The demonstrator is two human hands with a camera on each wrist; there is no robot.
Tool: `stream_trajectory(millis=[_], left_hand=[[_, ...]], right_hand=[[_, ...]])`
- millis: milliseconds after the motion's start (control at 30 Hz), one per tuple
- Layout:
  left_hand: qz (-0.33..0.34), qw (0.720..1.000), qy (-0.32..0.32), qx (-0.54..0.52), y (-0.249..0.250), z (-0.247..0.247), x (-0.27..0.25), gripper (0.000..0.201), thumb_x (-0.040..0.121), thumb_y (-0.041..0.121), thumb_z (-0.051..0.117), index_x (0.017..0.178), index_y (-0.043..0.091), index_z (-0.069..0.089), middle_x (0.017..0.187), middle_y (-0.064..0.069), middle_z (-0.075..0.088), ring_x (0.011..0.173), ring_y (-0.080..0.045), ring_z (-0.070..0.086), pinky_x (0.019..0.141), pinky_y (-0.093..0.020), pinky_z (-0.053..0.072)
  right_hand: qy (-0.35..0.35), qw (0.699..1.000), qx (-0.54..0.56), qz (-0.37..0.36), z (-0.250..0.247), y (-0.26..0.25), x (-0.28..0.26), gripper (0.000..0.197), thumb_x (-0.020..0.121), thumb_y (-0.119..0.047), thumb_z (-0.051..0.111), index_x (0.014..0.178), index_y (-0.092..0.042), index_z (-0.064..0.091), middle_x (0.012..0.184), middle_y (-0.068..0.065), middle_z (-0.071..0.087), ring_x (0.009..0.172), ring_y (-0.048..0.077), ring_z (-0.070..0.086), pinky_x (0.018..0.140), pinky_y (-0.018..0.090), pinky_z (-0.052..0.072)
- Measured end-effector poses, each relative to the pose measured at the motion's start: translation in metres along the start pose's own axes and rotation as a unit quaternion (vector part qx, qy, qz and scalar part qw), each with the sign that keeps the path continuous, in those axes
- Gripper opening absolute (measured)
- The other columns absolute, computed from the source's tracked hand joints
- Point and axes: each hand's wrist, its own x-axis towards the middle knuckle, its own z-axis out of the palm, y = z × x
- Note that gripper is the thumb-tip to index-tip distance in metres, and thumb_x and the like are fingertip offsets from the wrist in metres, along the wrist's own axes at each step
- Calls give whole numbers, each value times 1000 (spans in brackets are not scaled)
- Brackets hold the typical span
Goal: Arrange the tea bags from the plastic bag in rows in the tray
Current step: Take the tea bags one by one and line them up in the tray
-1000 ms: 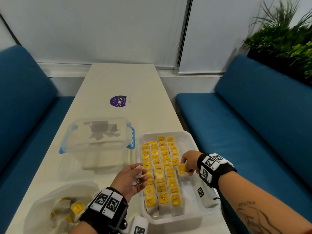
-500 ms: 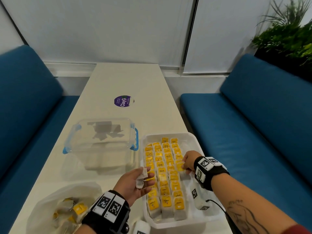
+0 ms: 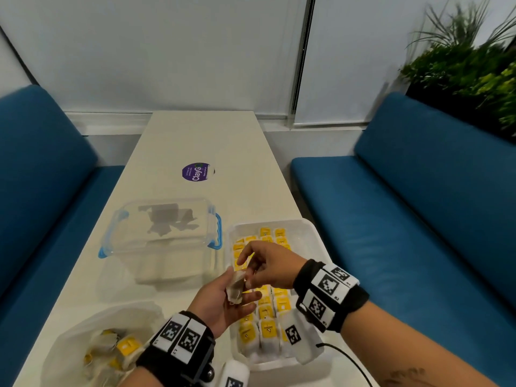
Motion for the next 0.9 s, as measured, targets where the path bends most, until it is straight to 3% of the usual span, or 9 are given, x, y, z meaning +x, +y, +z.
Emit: stream_trajectory(millis=[133,200,333,433,567,633,733,800,900], left_hand=[[-13,999,-44,8,0,2,-6,36,95,35,41,100,7,64,81,-14,69,66,-24,69,51,-27,55],[-18,997,-69,1,-1,2,-8,33,92,29,44,103,5,64,90,-17,69,69,-25,69,51,-27,55],[20,998,-50,12,-3,-2,-6,24,91,9,46,109,1,59,89,-15,69,64,-19,69,49,-23,53],[64,997,17,27,-4,-3,-2,12,93,5,48,94,5,59,73,-9,63,51,-11,63,43,-18,49],[114,988,86,54,-2,-5,3,11,90,2,54,81,8,59,61,-4,54,44,-6,54,41,-16,45],[137,979,101,111,1,-5,3,10,88,2,58,80,8,61,62,-4,53,47,-8,51,43,-16,44],[183,953,101,217,7,-1,0,11,85,2,61,76,8,63,62,-4,55,48,-8,46,45,-14,41],[214,936,98,262,10,3,-2,14,83,0,63,73,9,62,62,-3,57,48,-7,48,47,-15,41],[247,928,138,240,11,5,1,16,84,-3,58,89,12,59,74,-4,58,63,-12,53,55,-20,44]], right_hand=[[34,997,-69,-1,7,3,-4,13,76,-13,74,85,-17,65,73,0,59,67,12,55,72,32,52],[61,996,-71,8,6,7,-6,9,80,-18,71,85,-11,66,71,-2,57,66,11,54,69,28,49],[101,994,-30,40,-2,14,-9,16,87,-17,64,73,-18,57,63,-4,55,50,0,51,51,13,42],[106,992,17,65,-5,15,-13,17,87,-14,64,75,-20,54,58,-3,56,37,-1,50,38,12,36],[94,992,23,77,-2,17,-15,15,83,-11,68,80,-18,55,62,-4,60,46,3,54,43,20,42],[122,990,-18,65,2,18,-15,22,77,-13,74,87,-21,56,77,-6,57,59,4,52,58,24,48],[133,990,-46,14,3,15,-13,30,73,-19,78,96,-26,60,91,-10,55,66,2,46,66,19,45],[117,992,-52,-6,3,12,-12,17,75,-18,76,83,-24,62,80,-10,56,66,2,48,66,19,45],[157,987,13,10,5,13,-10,25,79,-13,72,65,-21,53,65,-4,56,56,8,53,59,23,48]])
